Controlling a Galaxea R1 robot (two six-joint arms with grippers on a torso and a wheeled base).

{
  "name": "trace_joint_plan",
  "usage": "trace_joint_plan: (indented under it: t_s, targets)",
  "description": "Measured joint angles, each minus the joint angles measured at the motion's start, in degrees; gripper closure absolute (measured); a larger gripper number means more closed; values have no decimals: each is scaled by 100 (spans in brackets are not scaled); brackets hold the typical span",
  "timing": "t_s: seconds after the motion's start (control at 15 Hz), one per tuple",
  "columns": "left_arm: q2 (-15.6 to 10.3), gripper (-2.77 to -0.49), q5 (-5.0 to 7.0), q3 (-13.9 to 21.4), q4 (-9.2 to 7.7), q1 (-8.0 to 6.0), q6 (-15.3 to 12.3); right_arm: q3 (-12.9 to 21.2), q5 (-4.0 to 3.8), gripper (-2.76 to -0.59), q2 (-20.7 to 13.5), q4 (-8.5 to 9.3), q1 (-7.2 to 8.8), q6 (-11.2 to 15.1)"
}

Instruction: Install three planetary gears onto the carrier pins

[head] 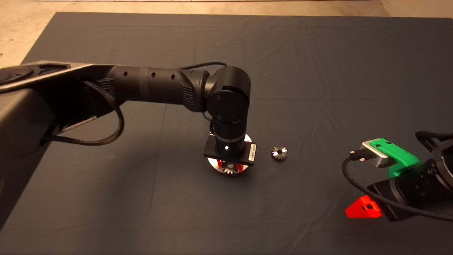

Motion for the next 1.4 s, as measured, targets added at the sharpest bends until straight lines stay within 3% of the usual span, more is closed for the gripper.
trace_joint_plan:
  t_s: [0.27,0.93,1.4]
  targets:
    - [-11,-88,0,0,5,0,12,0,0,-273,0,-1,0,0]
    - [-73,-88,0,-242,18,0,373,0,0,-273,0,-1,0,0]
    - [-162,-88,0,-177,13,4,335,0,0,-273,16,-1,0,0]
